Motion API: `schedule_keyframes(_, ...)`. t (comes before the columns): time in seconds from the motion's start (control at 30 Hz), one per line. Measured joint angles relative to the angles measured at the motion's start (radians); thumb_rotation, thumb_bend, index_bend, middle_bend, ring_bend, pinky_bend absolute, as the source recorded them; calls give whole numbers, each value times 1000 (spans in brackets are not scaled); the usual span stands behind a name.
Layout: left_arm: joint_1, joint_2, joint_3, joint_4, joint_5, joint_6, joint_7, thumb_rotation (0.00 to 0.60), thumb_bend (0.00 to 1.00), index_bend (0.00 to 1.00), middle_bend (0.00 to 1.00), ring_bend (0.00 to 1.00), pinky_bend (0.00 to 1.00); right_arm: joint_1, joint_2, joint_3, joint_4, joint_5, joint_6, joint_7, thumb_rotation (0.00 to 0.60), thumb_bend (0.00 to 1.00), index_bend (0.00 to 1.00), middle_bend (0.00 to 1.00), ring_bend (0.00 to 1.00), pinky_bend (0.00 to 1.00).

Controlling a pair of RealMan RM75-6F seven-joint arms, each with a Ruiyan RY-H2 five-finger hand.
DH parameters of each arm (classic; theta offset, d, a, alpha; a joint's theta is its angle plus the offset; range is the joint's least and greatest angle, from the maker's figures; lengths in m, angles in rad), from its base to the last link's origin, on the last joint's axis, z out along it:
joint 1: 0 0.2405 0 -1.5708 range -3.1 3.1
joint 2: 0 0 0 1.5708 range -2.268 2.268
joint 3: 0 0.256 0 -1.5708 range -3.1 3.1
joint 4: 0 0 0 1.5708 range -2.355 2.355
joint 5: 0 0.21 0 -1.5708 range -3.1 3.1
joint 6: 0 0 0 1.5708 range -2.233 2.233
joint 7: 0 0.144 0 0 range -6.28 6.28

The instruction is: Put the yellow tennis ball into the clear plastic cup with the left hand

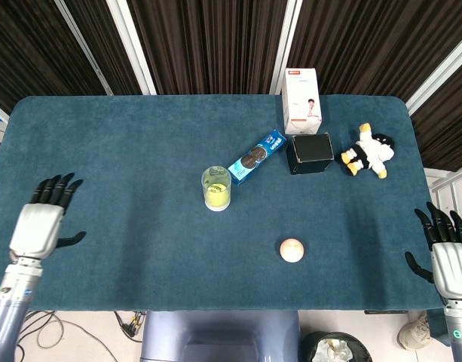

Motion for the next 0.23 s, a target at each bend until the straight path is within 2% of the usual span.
schedule_keyframes(0.1,47,-4,16,94,50,9,-82,600,45,104,0,0,0,0,0,1,1,4,-2,1,600,352,132,35,102,11)
schedule_keyframes(0.23,97,-4,24,138,113,22,-138,600,45,103,0,0,0,1,1,2,3,6,-4,3,600,352,132,35,102,10)
